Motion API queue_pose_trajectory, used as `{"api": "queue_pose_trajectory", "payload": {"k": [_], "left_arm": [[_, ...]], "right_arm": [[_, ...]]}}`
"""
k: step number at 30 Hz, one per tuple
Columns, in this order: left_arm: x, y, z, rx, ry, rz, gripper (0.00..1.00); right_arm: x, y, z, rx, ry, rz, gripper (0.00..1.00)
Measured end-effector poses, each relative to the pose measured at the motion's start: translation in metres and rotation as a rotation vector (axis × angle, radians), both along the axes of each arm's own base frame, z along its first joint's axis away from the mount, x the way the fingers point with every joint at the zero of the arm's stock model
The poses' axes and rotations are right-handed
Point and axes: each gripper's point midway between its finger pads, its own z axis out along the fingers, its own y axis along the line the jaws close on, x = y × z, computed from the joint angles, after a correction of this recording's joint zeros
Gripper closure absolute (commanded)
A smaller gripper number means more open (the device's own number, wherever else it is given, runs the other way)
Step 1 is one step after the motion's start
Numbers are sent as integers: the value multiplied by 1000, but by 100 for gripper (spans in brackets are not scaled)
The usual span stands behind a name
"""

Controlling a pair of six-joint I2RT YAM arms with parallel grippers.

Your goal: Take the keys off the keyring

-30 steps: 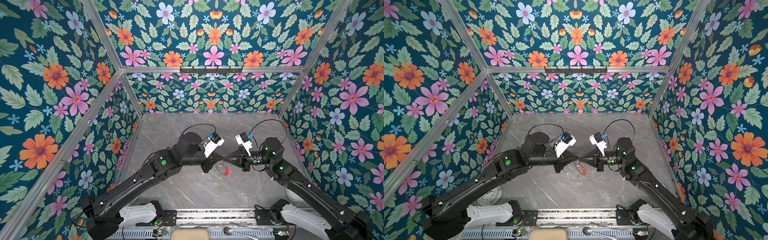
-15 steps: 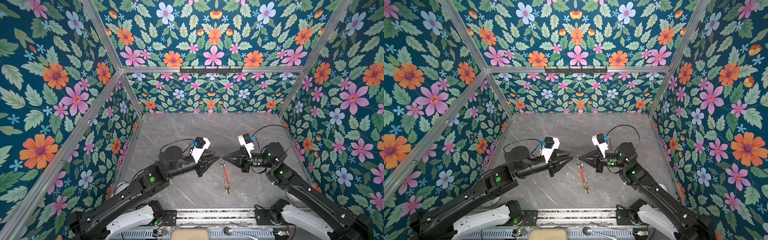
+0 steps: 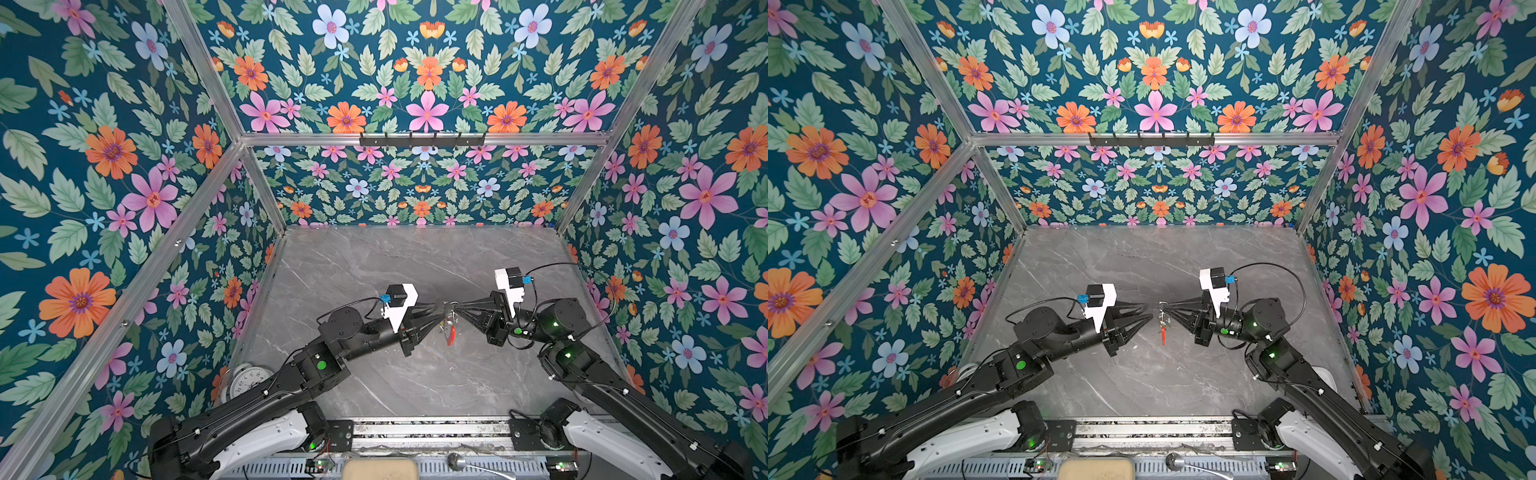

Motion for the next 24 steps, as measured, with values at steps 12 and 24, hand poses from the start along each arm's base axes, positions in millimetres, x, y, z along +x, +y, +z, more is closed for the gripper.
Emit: {"api": "queue_pose_trajectory", "payload": {"k": [12, 24], "left_arm": [[-6, -10, 5, -25, -29, -61, 71], [-3, -12, 6, -33, -42, -79, 80]], "right_arm": [[-7, 3, 4, 14, -5, 26, 100], [-10, 4, 2, 13, -4, 38, 100]]}}
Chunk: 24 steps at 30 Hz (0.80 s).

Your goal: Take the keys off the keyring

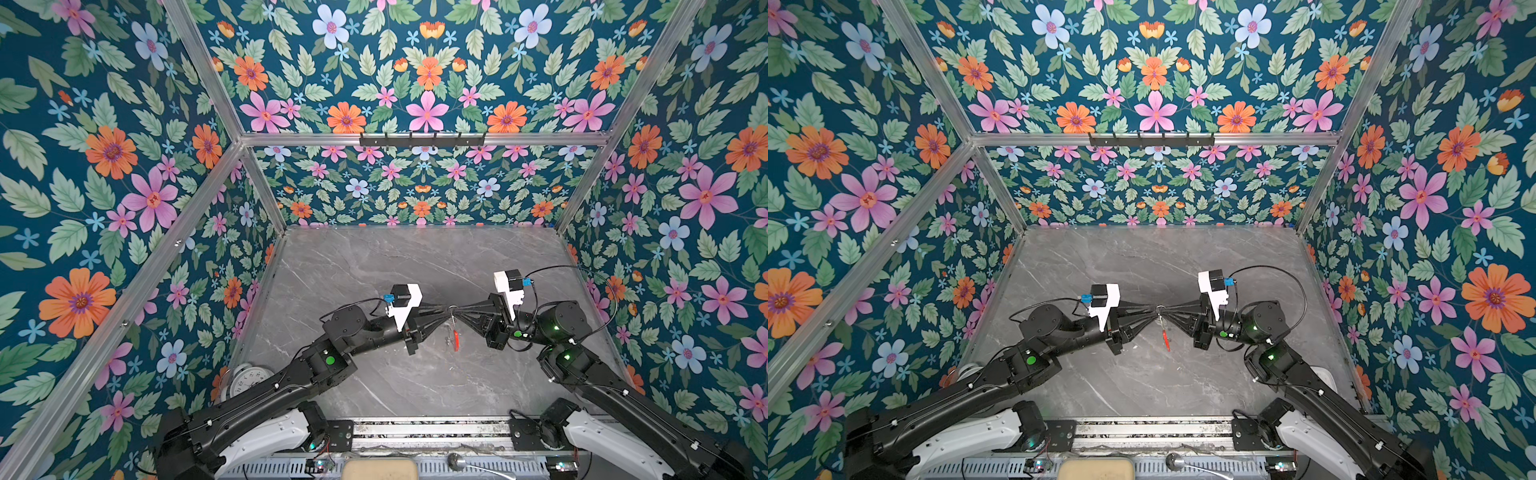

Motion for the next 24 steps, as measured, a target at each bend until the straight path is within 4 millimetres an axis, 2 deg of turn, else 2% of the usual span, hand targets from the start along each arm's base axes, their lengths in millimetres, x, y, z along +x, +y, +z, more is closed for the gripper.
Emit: {"api": "queue_pose_trajectory", "payload": {"k": [12, 20, 24], "left_arm": [[-7, -7, 2, -3, 9, -71, 85], [-7, -10, 3, -11, 32, -90, 100], [-7, -11, 4, -18, 43, -93, 100]], "right_arm": [[-2, 1, -2, -5, 0, 14, 100], [-2, 0, -1, -4, -10, 10, 100], [-2, 0, 0, -1, -13, 7, 100]]}}
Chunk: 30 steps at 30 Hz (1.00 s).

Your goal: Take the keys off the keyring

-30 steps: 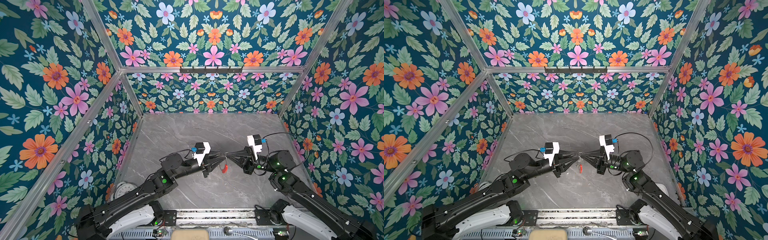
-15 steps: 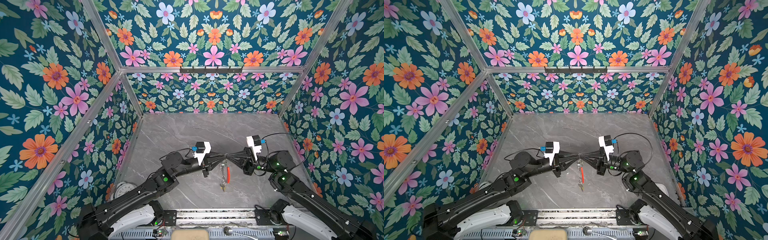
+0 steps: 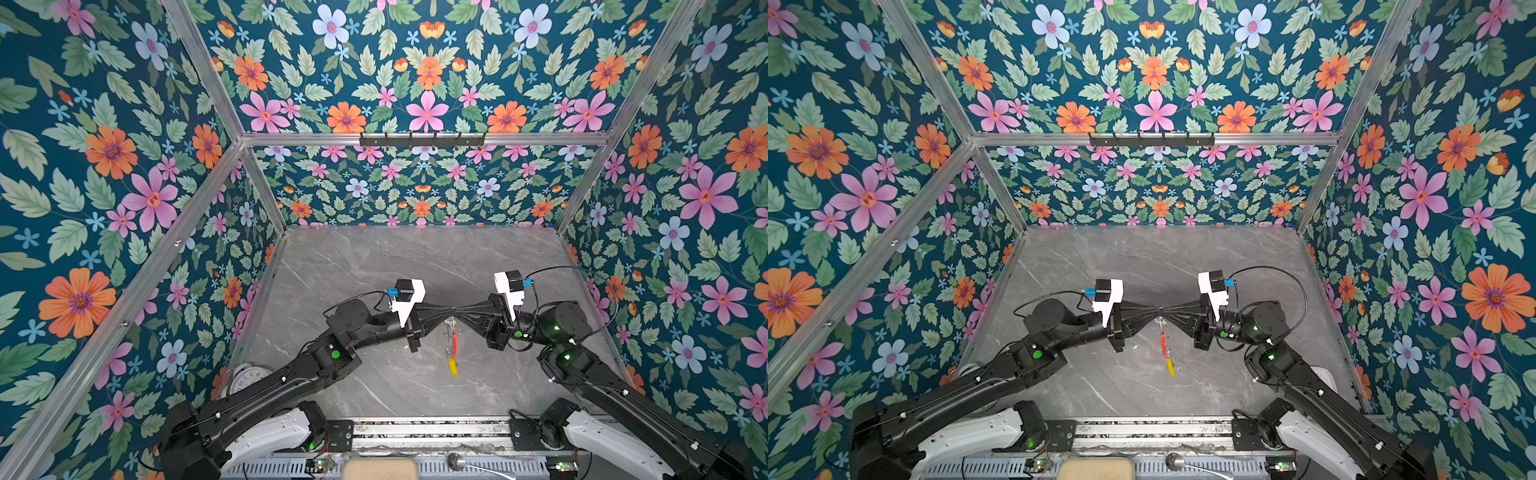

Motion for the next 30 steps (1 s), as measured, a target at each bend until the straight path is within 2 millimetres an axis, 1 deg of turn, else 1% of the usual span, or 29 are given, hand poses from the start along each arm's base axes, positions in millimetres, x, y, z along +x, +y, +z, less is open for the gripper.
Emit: {"api": "queue_pose_trajectory", "payload": {"k": [1, 6, 8, 10, 13, 19, 24, 30], "left_arm": [[0, 0, 1, -1, 4, -1, 100], [2, -2, 7, 19, 21, 2, 100], [4, -3, 10, 30, 31, 14, 100], [8, -5, 7, 58, 52, 29, 100], [15, -6, 3, 102, 85, 57, 100], [26, -12, -3, 202, 149, 99, 100], [32, -14, -12, 284, 193, 132, 100], [36, -17, -21, 355, 217, 161, 100]], "right_arm": [[0, 0, 0, 1, 0, -1, 100], [3, -5, 3, 7, 12, -42, 63], [1, -7, 1, -6, 9, -54, 56], [-1, -11, 0, -14, 10, -72, 50], [0, -17, -2, -26, 8, -120, 46], [8, -25, -25, -88, 57, -206, 45], [12, -26, -43, -135, 91, -228, 40], [12, -20, -48, -166, 92, -199, 37]]}}
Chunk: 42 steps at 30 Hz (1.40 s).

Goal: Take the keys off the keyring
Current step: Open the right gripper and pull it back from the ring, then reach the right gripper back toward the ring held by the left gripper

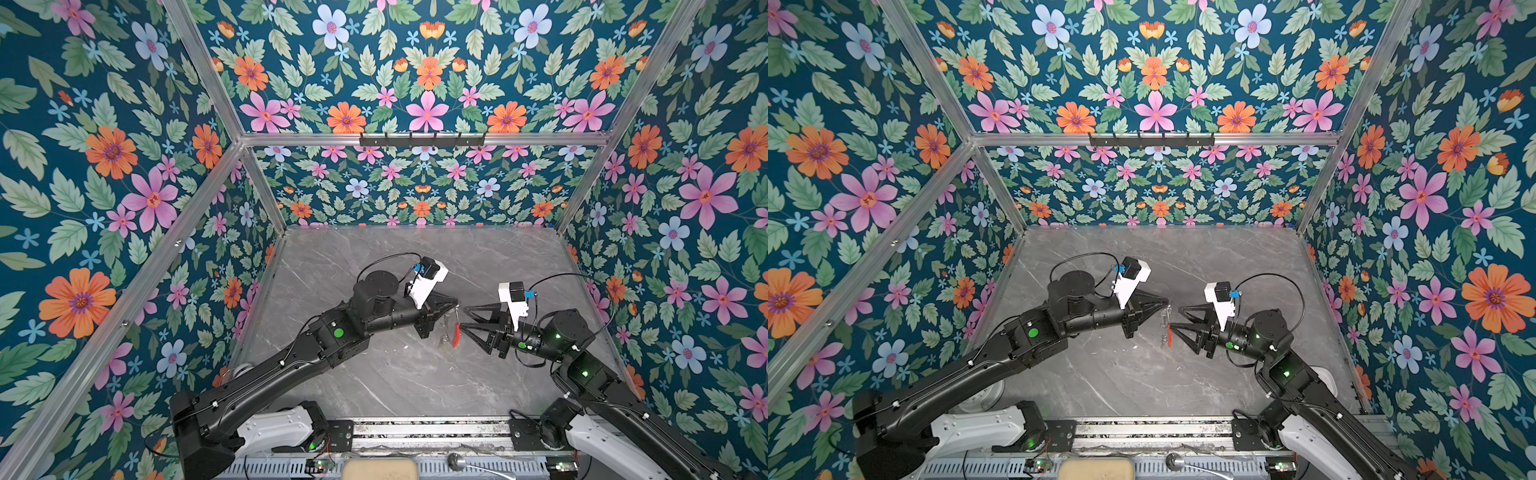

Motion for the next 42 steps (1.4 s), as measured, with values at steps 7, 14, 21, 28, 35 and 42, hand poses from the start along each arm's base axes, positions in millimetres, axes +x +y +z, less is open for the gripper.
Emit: {"api": "queue_pose_trajectory", "payload": {"k": [7, 14, 21, 28, 35, 42], "left_arm": [[-2, 0, -5, 29, 8, -2, 100], [-4, 1, -6, 46, -1, -11, 100], [-7, 4, -7, 52, -28, -25, 100], [-12, 5, -8, 48, -30, -47, 100], [-17, 3, -11, 40, -30, -79, 100], [-20, 1, -10, 30, -39, -102, 100]], "right_arm": [[1, -2, -3, -24, -13, -18, 39], [1, -11, -5, -37, -41, -68, 39], [5, -24, -13, -35, -53, -159, 39], [7, -9, -21, -82, -17, -82, 37], [-2, 5, -20, -97, -25, 29, 40], [-1, 15, -21, -107, -26, 77, 55]]}}
